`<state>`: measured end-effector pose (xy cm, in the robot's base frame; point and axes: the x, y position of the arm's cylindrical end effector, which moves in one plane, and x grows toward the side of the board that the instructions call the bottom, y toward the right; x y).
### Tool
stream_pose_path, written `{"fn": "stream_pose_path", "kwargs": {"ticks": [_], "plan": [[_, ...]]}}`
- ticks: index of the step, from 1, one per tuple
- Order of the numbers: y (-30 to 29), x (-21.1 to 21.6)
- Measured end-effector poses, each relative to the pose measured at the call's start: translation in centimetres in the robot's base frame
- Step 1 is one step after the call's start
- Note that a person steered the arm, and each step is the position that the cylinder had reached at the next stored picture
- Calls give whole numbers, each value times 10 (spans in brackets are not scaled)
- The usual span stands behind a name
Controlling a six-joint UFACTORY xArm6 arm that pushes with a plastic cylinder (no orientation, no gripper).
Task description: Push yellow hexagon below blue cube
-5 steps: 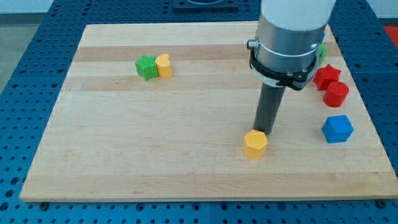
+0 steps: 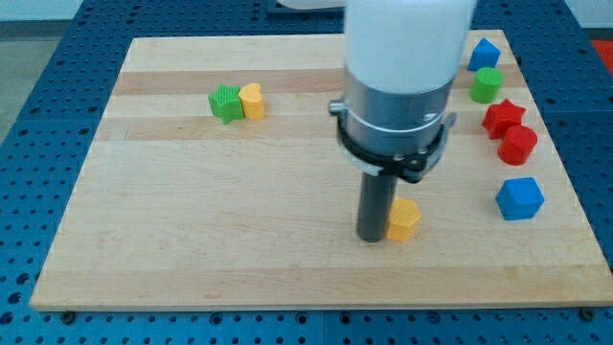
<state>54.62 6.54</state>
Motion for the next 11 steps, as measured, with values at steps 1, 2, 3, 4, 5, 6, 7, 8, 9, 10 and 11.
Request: {"fn": "stream_pose_path", "kwargs": {"ticks": [1, 2, 3, 4, 5, 6, 7, 8, 9, 10, 11], "plan": [[42, -11], [56, -13], [51, -12], [11, 19], [4, -12], [5, -17], [11, -49], [12, -78], [12, -79], [24, -76], [45, -65]]}}
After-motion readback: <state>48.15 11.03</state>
